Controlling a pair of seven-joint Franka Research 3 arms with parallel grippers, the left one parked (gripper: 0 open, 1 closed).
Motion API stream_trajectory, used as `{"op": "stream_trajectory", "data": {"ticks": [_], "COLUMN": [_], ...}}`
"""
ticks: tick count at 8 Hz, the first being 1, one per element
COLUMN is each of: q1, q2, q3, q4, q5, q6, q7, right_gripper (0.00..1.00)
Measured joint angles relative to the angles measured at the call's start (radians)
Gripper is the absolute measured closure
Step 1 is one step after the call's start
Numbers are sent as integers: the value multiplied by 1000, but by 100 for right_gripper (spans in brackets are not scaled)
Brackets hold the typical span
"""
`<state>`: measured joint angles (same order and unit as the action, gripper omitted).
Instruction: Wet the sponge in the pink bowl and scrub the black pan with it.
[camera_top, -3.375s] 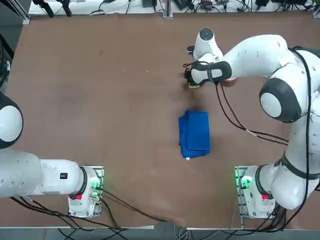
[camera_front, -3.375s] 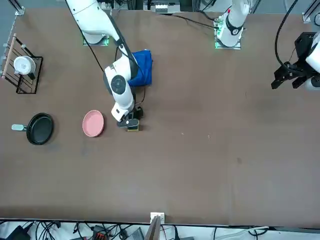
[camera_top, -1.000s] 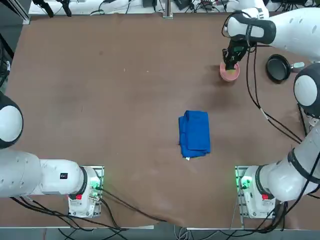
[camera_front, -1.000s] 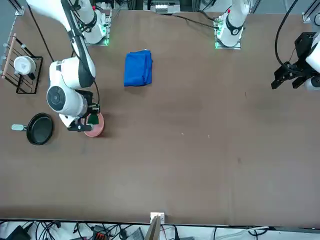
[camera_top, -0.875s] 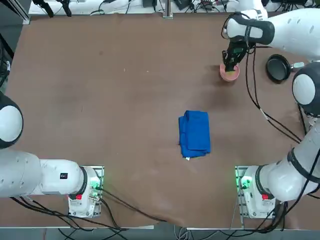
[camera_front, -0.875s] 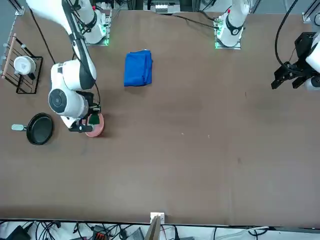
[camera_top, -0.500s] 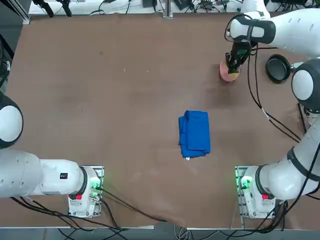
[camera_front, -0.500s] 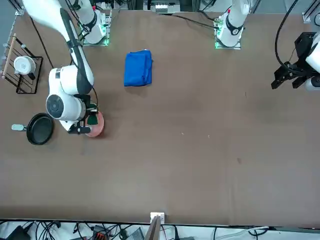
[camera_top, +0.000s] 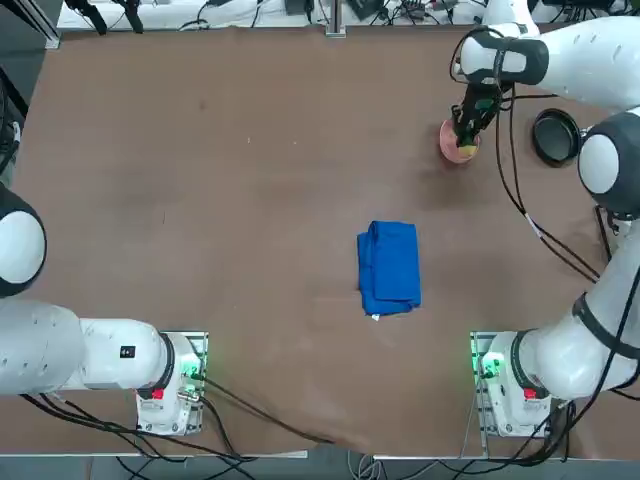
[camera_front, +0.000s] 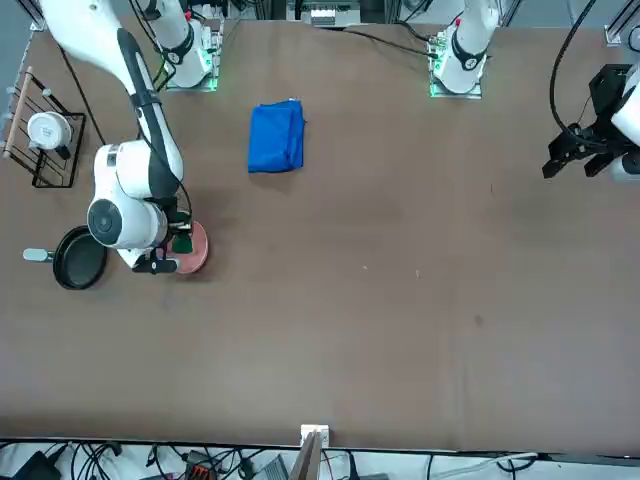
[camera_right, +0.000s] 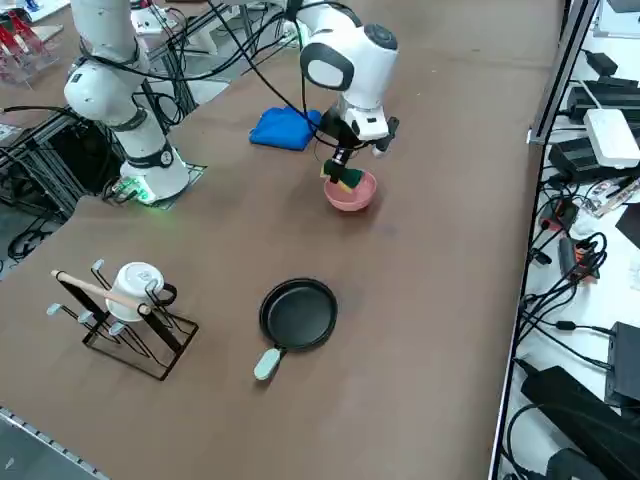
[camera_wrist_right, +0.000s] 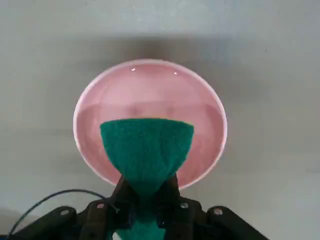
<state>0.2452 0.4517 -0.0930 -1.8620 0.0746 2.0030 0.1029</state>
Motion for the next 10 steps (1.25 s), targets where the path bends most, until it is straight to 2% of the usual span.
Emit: {"op": "stream_trajectory", "data": {"ticks": [10], "q1": [-2], "q2": [110], "q3": [1], "q4": [31], "q5": [0], "q6": [66], "q7": [0], "right_gripper": [78]}}
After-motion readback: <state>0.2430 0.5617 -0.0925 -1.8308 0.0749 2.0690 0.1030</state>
